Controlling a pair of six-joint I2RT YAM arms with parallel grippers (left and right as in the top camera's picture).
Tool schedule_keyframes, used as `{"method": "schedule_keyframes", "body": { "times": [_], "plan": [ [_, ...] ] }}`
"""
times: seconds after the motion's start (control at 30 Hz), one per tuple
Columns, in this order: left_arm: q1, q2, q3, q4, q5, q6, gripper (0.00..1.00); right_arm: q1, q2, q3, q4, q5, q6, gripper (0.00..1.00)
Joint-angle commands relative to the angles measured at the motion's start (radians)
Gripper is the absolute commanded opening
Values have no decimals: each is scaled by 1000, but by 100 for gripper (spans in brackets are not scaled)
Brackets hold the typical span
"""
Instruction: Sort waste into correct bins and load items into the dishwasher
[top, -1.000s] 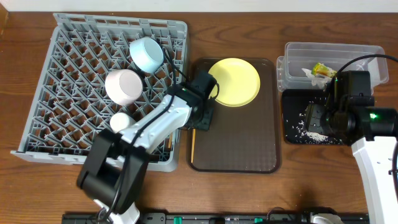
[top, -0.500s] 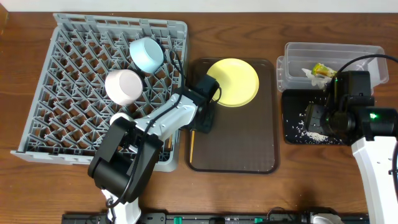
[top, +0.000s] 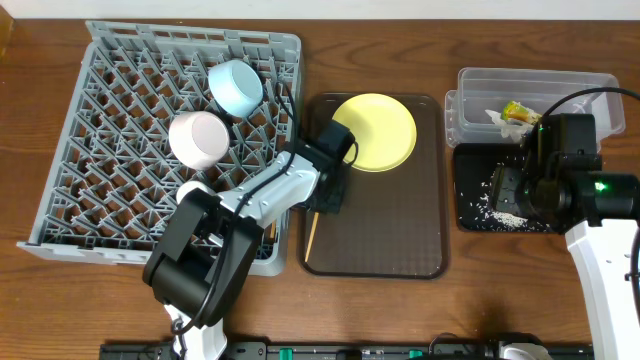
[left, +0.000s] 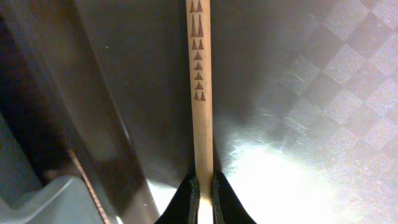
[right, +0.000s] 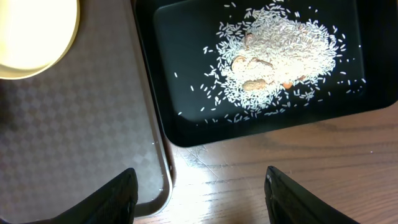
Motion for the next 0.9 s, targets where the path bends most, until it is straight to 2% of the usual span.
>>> {"method": "schedule_keyframes", "body": {
  "times": [0.0,0.17,0.43,0.67,0.87],
  "plan": [
    [-13,32,-6,-21,-2,2,6,-19,-6,7,-2,-1,1,63],
    [-10,-34,44,-100,-2,19,6,-19,-6,7,-2,-1,1,63],
    [6,-281,64,-116,-18,21,6,-19,-6,7,-1,-1,1,63],
    [107,-443,64,-116,-95,113,6,-19,-6,7,-1,-1,1,63],
    [228,-427,64,-115,-82,192,6,-19,-6,7,-1,-1,1,63]
  ]
}}
